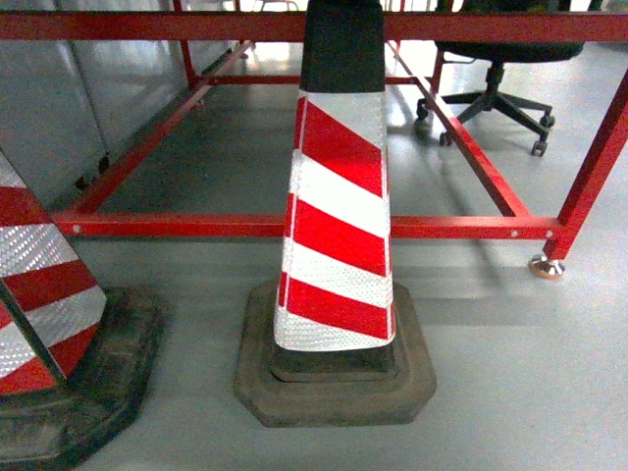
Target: Sort blue parts and orange caps into right shelf containers
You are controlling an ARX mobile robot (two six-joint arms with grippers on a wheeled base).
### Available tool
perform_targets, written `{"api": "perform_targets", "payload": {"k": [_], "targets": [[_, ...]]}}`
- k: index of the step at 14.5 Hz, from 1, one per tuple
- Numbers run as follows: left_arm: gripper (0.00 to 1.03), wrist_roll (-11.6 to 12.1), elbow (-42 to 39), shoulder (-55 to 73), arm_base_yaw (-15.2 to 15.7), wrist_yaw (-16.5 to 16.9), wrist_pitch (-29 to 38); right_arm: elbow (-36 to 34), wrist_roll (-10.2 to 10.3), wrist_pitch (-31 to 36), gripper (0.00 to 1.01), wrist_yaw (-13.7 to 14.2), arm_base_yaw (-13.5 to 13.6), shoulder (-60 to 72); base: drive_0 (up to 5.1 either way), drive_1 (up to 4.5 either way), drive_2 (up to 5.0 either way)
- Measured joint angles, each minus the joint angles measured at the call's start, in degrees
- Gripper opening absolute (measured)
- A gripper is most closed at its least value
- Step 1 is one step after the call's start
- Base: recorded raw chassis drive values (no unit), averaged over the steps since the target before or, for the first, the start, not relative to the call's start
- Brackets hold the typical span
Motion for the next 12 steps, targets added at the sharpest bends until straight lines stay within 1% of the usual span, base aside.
{"api": "perform_targets", "payload": {"k": [12], "targets": [[0.98,0.0,0.0,0.0,0.0,0.0,-0.1,0.0,0.0,-0.1,0.98,0.0,0.0,0.0,0.0,0.0,0.0]]}}
